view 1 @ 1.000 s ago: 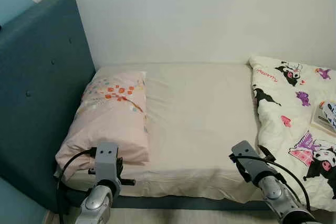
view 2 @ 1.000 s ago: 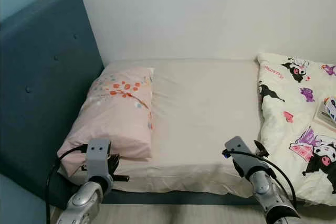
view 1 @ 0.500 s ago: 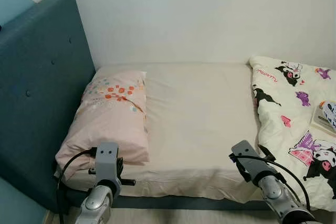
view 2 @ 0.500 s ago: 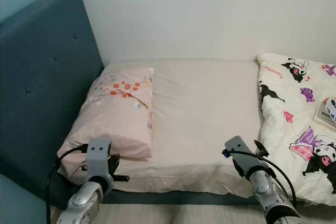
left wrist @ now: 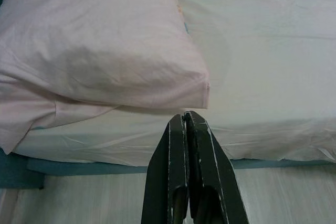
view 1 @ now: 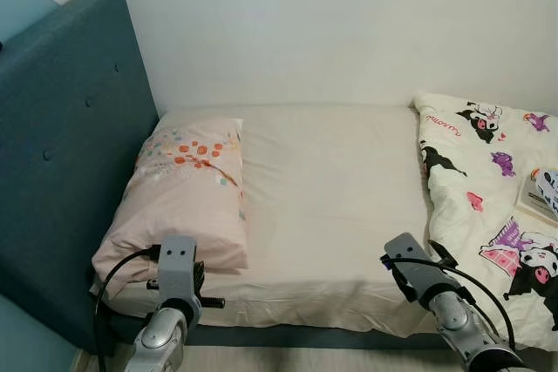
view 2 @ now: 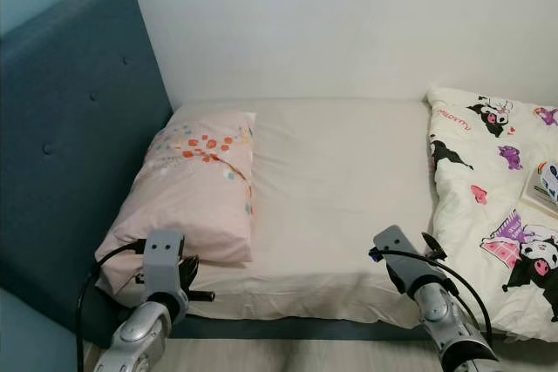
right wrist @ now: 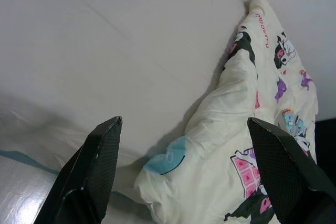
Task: Clean up the room
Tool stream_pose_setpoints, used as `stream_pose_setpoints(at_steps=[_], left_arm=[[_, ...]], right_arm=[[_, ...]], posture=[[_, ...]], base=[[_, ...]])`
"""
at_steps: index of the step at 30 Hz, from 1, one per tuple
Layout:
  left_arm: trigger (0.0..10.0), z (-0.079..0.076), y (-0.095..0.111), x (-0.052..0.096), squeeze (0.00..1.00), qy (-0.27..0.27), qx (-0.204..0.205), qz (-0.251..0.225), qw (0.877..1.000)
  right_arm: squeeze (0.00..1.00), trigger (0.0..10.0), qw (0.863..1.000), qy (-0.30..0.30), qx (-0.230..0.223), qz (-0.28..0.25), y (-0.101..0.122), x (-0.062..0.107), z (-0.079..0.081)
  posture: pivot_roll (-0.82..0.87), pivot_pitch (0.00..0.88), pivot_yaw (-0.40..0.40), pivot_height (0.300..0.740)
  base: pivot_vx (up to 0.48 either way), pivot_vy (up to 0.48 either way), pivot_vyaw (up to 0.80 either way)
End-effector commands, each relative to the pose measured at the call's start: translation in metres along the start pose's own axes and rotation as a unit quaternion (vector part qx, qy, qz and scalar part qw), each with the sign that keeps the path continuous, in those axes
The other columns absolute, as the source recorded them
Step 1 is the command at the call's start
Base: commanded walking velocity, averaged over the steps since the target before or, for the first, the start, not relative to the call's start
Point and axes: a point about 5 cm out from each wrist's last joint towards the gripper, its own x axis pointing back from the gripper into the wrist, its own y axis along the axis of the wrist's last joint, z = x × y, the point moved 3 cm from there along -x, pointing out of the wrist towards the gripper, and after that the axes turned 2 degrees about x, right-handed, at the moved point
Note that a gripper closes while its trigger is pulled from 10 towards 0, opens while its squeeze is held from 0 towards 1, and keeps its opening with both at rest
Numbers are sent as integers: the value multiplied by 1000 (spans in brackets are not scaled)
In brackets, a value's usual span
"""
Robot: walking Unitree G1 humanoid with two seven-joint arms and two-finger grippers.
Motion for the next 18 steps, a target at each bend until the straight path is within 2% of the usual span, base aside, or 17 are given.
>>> stream_pose_setpoints(at_steps=[1, 18], left_arm=[[10000, 4, -4, 2, 0, 5, -1, 8, 1000], [10000, 2, -4, 2, 0, 3, -1, 9, 1000]], right_arm=[[0, 10000, 1000, 6, -4, 7, -2, 1, 5], [0, 10000, 1000, 6, -4, 6, -4, 2, 5]], posture=[[-7, 134, 2, 740], [-5, 140, 4, 740]], base=[[0, 0, 0], [0, 0, 0]])
